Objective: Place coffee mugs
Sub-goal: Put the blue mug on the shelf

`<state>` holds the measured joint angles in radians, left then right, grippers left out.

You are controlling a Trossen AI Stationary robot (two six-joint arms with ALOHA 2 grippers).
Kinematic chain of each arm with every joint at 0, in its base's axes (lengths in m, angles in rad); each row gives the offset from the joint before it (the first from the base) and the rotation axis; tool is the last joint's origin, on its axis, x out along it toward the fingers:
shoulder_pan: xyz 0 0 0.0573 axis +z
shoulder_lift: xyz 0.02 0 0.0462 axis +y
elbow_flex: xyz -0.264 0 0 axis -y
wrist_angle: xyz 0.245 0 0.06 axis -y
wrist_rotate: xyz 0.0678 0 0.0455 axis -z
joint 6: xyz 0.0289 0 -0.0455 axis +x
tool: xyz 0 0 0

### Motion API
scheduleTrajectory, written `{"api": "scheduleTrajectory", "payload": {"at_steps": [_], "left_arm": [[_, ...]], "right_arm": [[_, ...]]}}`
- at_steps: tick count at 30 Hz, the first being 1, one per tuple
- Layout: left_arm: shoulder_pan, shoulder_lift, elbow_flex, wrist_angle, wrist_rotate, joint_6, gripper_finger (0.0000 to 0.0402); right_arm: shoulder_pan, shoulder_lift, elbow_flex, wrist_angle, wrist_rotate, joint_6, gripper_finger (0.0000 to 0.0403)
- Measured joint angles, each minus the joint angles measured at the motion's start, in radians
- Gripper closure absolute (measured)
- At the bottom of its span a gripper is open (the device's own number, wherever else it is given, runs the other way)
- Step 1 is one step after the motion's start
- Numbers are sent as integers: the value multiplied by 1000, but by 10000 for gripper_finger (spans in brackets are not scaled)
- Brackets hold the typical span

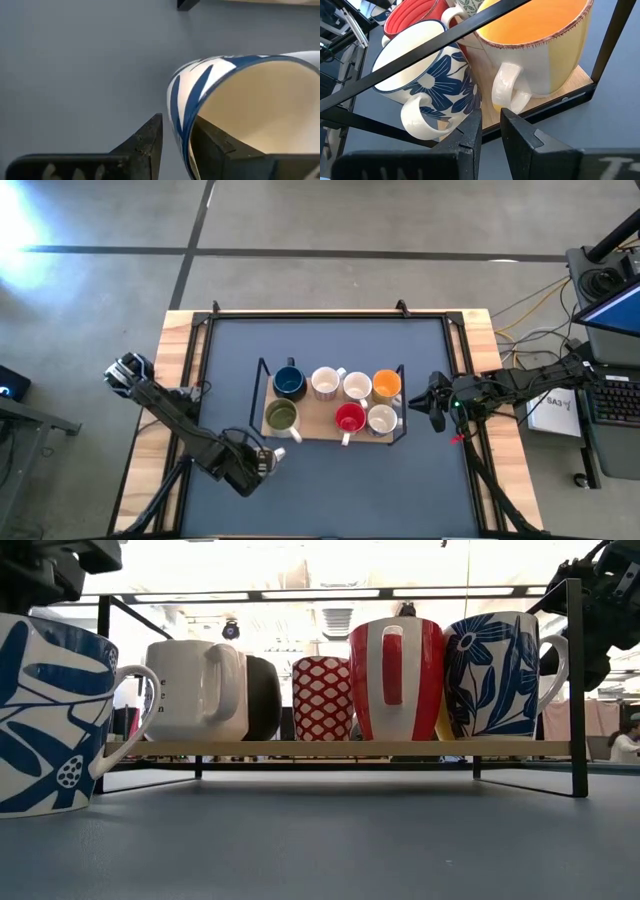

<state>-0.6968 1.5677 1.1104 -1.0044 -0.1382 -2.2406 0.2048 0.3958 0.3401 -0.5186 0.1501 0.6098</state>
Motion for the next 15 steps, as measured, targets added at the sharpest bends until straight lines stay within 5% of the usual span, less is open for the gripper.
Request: {"api": "scheduleTrajectory", "payload": {"at_steps": [7, 15], "left_arm": [[1, 0, -20, 51, -1, 137, 387], [0, 0, -13, 145, -15, 271, 393]], "right_arm": [[0, 0, 0, 0, 0, 0, 344], [0, 0, 0, 0, 0, 0, 344]]}}
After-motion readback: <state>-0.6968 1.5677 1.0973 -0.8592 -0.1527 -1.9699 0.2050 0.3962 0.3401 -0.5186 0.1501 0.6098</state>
